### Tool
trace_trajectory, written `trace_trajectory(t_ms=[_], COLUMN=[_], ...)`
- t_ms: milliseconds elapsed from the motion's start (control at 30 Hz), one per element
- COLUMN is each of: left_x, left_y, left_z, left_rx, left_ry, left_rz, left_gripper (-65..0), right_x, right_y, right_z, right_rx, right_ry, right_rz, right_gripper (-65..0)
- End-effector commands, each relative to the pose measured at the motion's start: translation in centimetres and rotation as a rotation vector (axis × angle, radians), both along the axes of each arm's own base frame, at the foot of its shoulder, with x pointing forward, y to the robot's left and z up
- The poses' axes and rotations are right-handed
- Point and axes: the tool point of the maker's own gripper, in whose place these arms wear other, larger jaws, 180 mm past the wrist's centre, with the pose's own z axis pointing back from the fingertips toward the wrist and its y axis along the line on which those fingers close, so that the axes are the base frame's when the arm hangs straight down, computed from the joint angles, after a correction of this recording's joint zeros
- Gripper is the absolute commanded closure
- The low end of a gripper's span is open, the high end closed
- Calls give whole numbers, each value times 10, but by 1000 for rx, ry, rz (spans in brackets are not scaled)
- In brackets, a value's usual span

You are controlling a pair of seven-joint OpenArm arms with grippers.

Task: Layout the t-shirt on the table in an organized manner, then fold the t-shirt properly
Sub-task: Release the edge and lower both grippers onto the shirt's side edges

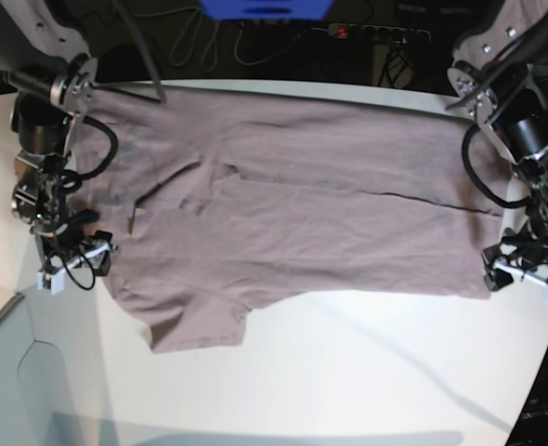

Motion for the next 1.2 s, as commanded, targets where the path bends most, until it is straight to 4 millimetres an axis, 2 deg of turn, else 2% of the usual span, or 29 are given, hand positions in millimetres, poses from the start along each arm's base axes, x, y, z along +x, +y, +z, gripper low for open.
trace_trajectory(t_ms=[0, 67, 367, 500, 600, 733, 833, 1000, 1167], left_x=[8, 13, 22, 22, 19, 18, 25, 27, 19], left_y=[10, 9, -8, -12, -4, 8, 7, -5, -20], left_z=[14, 11, -27, -36, -38, -35, -30, -34, -49], left_rx=[30, 42, -36, -65, -44, -25, -29, 7, 28], left_ry=[-44, -52, -44, -62, -54, -51, -64, -33, 12], left_rz=[8, 4, -9, 5, 55, 81, 82, 15, -45], left_gripper=[-482, -482, -482, -482, -481, -481, -481, -480, -477], right_x=[4, -5, -15, -23, -25, -27, -34, -35, -36], right_y=[-8, -6, 26, 27, 28, 27, 27, 27, 25], right_z=[7, -2, -19, -25, -27, -28, -34, -34, -34], right_rx=[-14, -9, -55, -53, -53, -54, -53, -53, -55], right_ry=[-7, 9, 66, 83, 88, 91, 106, 108, 109], right_rz=[1, 1, 138, 141, 142, 142, 142, 142, 140], right_gripper=[-365, -365, -365, -363, -363, -363, -363, -362, -361])
